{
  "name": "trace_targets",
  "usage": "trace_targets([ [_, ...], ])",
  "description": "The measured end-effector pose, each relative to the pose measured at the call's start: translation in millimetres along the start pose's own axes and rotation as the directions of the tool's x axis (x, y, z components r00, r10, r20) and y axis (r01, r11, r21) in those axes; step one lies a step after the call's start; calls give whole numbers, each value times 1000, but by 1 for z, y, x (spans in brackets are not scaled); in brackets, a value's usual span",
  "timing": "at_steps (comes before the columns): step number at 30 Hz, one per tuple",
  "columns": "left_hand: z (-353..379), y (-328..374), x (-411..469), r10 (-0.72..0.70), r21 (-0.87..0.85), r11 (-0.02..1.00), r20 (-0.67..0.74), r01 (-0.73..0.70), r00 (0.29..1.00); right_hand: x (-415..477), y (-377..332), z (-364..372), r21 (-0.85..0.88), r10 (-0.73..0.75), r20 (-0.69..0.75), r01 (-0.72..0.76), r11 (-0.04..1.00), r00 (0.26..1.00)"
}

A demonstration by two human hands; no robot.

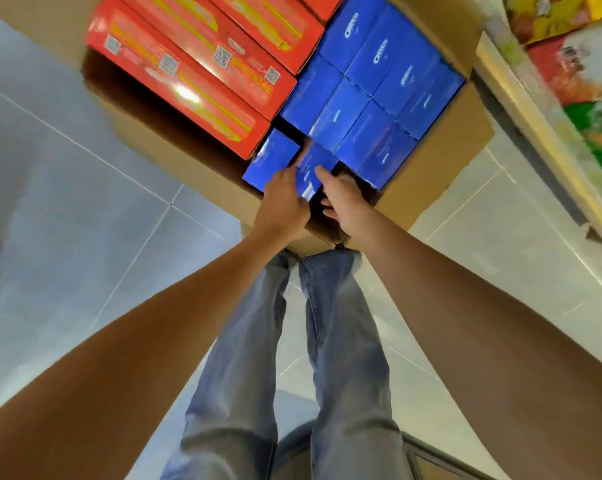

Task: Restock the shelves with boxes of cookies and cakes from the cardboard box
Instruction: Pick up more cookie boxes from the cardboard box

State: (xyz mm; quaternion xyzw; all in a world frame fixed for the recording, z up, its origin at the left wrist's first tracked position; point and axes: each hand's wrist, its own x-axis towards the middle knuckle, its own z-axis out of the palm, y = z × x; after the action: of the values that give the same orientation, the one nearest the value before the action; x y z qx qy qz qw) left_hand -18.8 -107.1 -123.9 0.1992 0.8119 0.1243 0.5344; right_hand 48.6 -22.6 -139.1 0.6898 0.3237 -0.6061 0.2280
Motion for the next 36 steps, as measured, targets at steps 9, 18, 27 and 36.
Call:
trace_targets([
  [9,3,-9,-14,-68,-207,976,12,69,998,14,9,-7,-197,-69,-181,32,980,981],
  [18,-56,42,-34,4,-177,984,80,11,997,-65,8,-60,-139,-115,-119,98,985,986],
  [27,-141,172,-120,141,254,914,535,-317,833,-208,-27,-136,-283,-316,191,360,889,929],
  [36,-240,293,-231,413,302,755,472,-583,779,-360,-107,-191,-44,-478,367,528,848,798],
])
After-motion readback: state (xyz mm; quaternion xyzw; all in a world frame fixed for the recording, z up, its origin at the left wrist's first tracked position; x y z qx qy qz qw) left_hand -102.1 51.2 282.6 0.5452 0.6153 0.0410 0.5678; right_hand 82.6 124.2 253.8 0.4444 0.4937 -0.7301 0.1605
